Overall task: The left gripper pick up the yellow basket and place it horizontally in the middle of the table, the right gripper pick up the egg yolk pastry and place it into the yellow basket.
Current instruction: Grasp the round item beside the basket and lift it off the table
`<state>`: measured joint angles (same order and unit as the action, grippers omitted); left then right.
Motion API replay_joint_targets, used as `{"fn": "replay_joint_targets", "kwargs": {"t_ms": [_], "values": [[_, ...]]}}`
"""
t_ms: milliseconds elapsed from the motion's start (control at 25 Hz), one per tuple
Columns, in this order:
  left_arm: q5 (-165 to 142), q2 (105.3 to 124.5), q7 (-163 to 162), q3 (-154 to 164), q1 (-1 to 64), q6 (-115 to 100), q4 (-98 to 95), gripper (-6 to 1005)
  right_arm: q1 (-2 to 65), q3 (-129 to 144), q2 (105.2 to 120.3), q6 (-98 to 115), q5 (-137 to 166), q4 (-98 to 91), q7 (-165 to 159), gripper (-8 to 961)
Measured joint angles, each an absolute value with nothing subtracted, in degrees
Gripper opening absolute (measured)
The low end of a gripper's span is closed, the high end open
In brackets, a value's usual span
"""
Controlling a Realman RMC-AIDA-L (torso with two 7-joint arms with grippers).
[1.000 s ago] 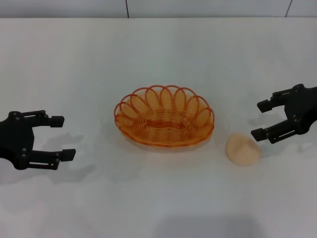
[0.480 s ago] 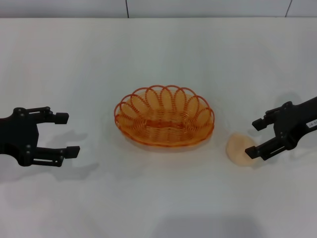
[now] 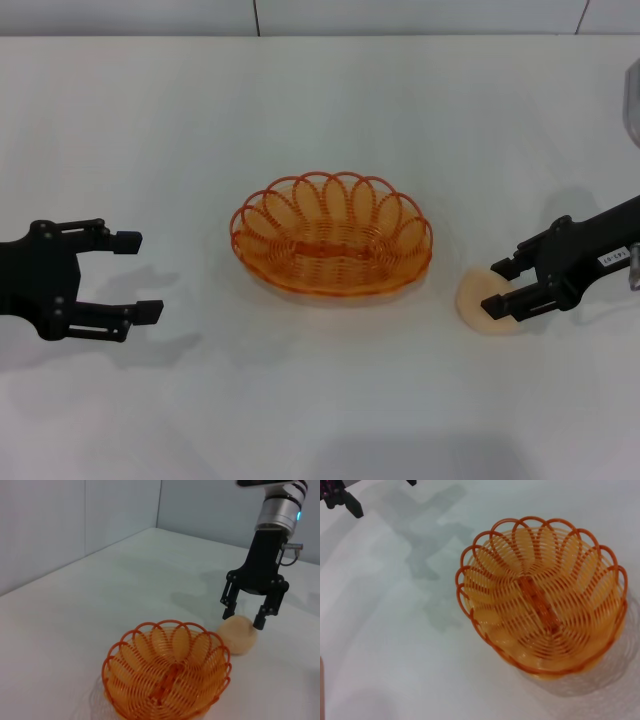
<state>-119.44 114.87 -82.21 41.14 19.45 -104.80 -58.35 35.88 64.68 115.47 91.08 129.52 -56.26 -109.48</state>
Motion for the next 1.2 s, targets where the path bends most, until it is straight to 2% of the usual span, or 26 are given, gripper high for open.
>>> {"fn": "replay_joint_targets", "kwargs": {"t_ms": [560,960,1200], "values": [[-119.4,114.96,-81.3,41.1,19.0,-105.1,-58.6,881,35.8,66.0,115.56,89.7,129.3,-55.7,-109.4,166],[-119.4,114.90,-81.3,41.1,18.8,-105.8,-58.9,881,36.0,61.2,114.77,95.0,128.0,-60.3,-109.5,119],[-120.1,114.97,-81.3,41.0,18.8,-105.5,-59.1,881,37.9,54.5,115.10,99.8,122.4,-64.6,-110.1,70]]}}
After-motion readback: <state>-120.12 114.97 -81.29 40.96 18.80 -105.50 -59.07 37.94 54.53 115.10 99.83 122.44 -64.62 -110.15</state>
